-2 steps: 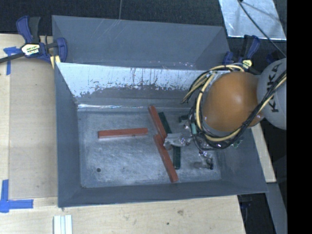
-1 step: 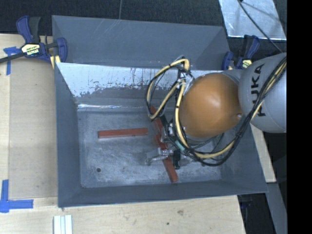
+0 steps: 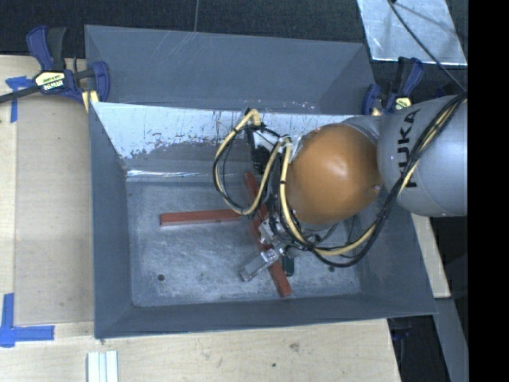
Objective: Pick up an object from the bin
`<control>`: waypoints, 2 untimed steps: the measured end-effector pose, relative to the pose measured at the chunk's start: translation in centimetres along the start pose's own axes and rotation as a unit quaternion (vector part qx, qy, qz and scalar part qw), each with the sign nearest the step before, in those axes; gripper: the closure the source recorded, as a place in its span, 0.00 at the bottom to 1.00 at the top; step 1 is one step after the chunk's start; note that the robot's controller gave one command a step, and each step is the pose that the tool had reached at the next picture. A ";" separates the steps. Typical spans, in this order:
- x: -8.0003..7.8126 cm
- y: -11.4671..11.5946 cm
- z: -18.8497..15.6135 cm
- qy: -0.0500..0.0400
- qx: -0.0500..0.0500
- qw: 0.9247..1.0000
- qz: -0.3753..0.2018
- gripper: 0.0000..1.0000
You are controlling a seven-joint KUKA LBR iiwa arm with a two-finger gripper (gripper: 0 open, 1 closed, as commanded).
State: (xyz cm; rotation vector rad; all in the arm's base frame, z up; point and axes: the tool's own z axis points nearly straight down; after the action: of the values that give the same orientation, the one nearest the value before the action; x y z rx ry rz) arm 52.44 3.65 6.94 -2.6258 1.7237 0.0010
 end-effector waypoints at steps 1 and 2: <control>0.0 0.0 0.0 0.000 -0.001 1.000 0.002 0.00; 0.2 0.0 -0.3 0.003 -0.002 1.000 0.003 1.00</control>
Offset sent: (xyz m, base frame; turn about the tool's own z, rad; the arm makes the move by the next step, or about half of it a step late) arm 0.0000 0.0000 0.0000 0.0000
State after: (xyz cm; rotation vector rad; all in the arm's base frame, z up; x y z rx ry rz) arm 52.57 3.44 7.26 -2.6255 1.7342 -0.0031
